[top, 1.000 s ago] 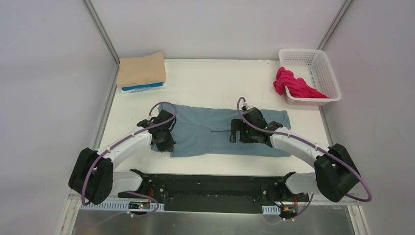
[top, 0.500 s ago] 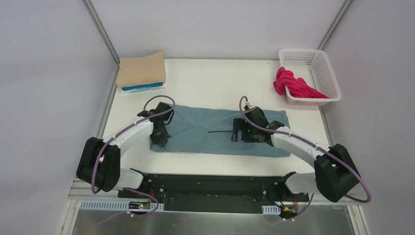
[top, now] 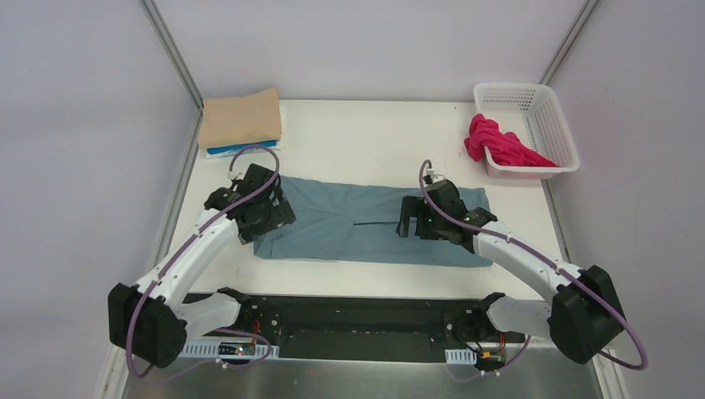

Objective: Fold and stack the t-shirts
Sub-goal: Fold the other side of the tshirt into a rectangle, then rotate the tshirt 90 degrees

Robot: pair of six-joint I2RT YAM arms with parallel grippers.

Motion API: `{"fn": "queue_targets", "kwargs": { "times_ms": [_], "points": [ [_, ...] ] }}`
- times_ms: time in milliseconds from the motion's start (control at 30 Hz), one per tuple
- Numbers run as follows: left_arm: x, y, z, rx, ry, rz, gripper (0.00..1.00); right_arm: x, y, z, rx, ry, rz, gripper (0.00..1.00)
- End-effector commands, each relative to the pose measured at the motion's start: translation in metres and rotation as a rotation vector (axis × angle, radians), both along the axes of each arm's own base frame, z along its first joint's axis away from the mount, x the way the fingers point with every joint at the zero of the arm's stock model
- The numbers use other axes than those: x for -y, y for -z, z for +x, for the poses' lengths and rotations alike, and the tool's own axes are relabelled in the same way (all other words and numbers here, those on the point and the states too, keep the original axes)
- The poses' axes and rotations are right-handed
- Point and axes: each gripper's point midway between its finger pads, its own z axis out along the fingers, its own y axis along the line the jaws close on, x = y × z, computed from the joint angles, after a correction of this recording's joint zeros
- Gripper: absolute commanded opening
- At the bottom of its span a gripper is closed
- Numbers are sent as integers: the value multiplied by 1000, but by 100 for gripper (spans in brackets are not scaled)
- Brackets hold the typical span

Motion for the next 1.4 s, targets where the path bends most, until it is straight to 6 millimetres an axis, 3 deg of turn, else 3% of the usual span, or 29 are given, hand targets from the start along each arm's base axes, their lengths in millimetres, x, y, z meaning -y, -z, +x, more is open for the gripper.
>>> {"fn": "queue_targets", "kwargs": {
  "times_ms": [0,67,133,233,433,600,733,833,900,933,967,1000,1067,1133,1233,1367],
  "points": [
    [10,-39,14,109,10,-69,99,16,-31,20,90,144,24,100],
    [28,-36,27,107,50,-134,99,28,-34,31,115,227,25,99],
    [53,-23,43,76,99,-210,99,38,-38,45,128,285,45,100],
    [74,1,65,20,106,-259,99,47,-38,70,111,355,103,99],
    [81,53,92,-83,67,-215,99,60,0,107,31,427,64,99],
    [76,89,123,-132,30,-178,99,66,31,104,-62,439,4,100],
    [82,98,169,-107,54,-165,99,69,42,72,-173,461,-8,99],
    [101,96,210,-64,92,-199,99,61,52,26,-305,446,48,99],
    [117,92,245,-18,122,-233,99,47,52,-6,-371,396,96,99],
    [127,101,258,-29,136,-260,99,36,50,-23,-402,352,117,99],
    [143,90,281,13,168,-314,99,27,48,-39,-428,304,131,100],
    [155,95,289,8,193,-354,99,15,45,-55,-451,240,144,100],
    [181,81,325,79,226,-434,99,-12,33,-87,-494,71,192,100],
    [203,81,351,123,222,-504,99,-35,22,-114,-543,-91,238,100],
    [239,74,383,215,211,-626,99,-63,13,-124,-557,-239,310,99],
    [268,86,411,325,105,-767,99,-90,12,-94,-505,-272,320,100]
  ]
}}
